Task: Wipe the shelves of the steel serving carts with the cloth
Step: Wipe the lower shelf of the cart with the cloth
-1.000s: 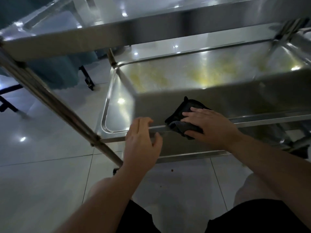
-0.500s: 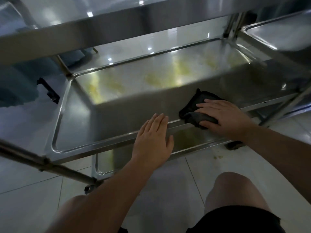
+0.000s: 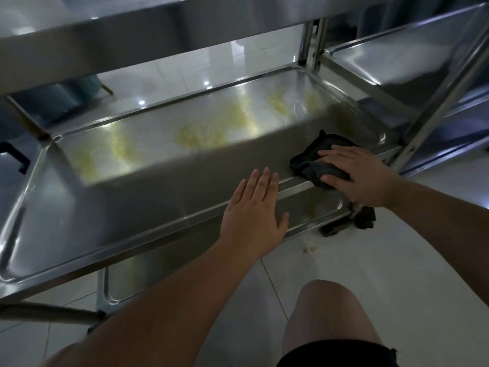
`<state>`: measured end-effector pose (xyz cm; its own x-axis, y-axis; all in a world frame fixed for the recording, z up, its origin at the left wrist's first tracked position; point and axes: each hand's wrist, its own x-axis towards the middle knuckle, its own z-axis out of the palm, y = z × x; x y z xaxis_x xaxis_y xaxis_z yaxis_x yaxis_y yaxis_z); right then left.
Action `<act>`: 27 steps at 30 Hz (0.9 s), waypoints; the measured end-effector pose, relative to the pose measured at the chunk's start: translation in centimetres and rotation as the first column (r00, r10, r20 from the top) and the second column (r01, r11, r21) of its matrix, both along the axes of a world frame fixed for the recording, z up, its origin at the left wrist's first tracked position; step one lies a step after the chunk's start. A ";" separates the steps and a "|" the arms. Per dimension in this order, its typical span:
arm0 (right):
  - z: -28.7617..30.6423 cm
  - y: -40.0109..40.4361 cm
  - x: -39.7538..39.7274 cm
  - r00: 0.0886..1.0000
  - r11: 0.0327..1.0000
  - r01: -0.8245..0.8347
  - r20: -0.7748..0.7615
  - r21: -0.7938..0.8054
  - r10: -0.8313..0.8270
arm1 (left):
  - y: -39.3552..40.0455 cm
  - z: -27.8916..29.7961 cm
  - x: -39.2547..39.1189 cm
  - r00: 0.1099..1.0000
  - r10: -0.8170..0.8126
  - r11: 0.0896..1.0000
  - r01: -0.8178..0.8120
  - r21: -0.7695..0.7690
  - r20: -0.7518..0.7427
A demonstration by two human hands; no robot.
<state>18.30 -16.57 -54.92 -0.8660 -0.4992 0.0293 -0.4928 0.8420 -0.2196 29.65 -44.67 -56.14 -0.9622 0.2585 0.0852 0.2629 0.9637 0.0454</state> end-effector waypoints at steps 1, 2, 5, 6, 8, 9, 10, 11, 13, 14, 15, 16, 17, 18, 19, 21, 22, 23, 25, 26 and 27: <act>0.0 0.6 -0.2 1.000 1.000 0.021 -0.004 0.000 -0.021 | 0.5 -0.1 -0.4 1.000 -0.004 1.000 0.004 -0.001 0.001; 0.0 1.2 -0.3 0.999 0.999 0.047 -0.010 -0.005 -0.047 | 0.8 -0.2 -0.7 1.000 0.000 1.000 0.000 0.000 0.007; -0.1 3.2 -0.7 0.988 0.988 0.153 -0.026 -0.032 -0.154 | 1.2 -0.7 -0.7 1.000 0.031 1.000 -0.031 0.003 0.000; -0.1 3.8 -1.0 0.983 0.983 0.180 -0.027 -0.031 -0.181 | 1.2 -0.9 -0.6 0.999 0.034 0.999 -0.034 -0.002 -0.010; 0.1 4.7 -1.5 0.975 0.976 0.218 -0.031 -0.022 -0.218 | 1.2 -1.1 -0.5 0.999 0.030 0.999 -0.030 -0.010 -0.027; 0.2 5.0 -1.8 0.969 0.969 0.245 -0.032 -0.018 -0.246 | 1.1 -1.1 -0.5 0.999 0.029 1.000 -0.030 -0.007 -0.028; 0.2 5.1 -2.2 0.959 0.960 0.281 -0.026 -0.011 -0.281 | 1.0 -1.0 -0.5 0.999 0.027 1.000 -0.028 -0.002 -0.024; 0.2 5.1 -2.7 0.947 0.947 0.320 -0.010 -0.001 -0.320 | 0.9 -0.9 -0.5 1.000 0.023 1.000 -0.023 -0.002 -0.022; 0.3 4.6 -4.0 0.919 0.921 0.390 0.054 0.018 -0.391 | 0.7 -0.8 -0.3 1.000 0.008 1.000 -0.008 -0.014 -0.023; 0.4 4.2 -4.8 0.908 0.912 0.409 0.090 0.026 -0.410 | 0.6 -0.8 -0.2 1.000 0.004 1.000 -0.004 -0.021 -0.022; 0.5 3.9 -5.7 0.898 0.906 0.421 0.125 0.035 -0.422 | 0.6 -0.8 -0.1 1.000 0.000 1.000 0.000 -0.025 -0.020; 0.7 3.6 -6.6 0.888 0.901 0.431 0.156 0.050 -0.433 | 0.6 -0.8 -0.1 1.000 -0.003 1.000 0.003 -0.027 -0.019; 0.9 3.3 -7.5 0.876 0.894 0.444 0.177 0.066 -0.448 | 0.6 -0.8 0.0 1.000 -0.006 1.000 0.005 -0.028 -0.020; 1.1 3.1 -8.5 0.865 0.885 0.458 0.186 0.084 -0.465 | 0.5 -0.8 -0.1 1.000 -0.009 1.000 0.009 -0.028 -0.022; 1.2 2.8 -9.4 0.862 0.880 0.464 0.181 0.100 -0.474 | 0.5 -0.9 -0.1 1.000 -0.012 1.000 0.011 -0.028 -0.028; 1.4 2.1 -11.3 0.875 0.886 0.449 0.146 0.116 -0.462 | 0.4 -1.1 0.0 0.999 -0.018 0.999 0.017 -0.027 -0.046; 1.4 1.8 -12.3 0.883 0.892 0.439 0.132 0.112 -0.451 | 0.4 -1.2 0.1 0.998 -0.020 0.999 0.018 -0.030 -0.052; 1.4 1.5 -13.3 0.888 0.897 0.431 0.129 0.100 -0.441 | 0.4 -1.2 0.1 0.998 -0.018 0.999 0.016 -0.034 -0.057; 1.5 0.7 -15.3 0.891 0.901 0.427 0.133 0.074 -0.433 | 0.6 -1.4 0.0 0.998 -0.009 0.999 0.007 -0.037 -0.064; 1.6 0.3 -16.2 0.893 0.901 0.428 0.126 0.068 -0.433 | 0.6 -1.4 0.0 0.998 -0.007 0.999 0.004 -0.036 -0.070; 1.6 -0.2 -16.9 0.895 0.902 0.427 0.110 0.065 -0.432 | 0.7 -1.5 0.0 0.997 -0.006 0.999 0.004 -0.034 -0.077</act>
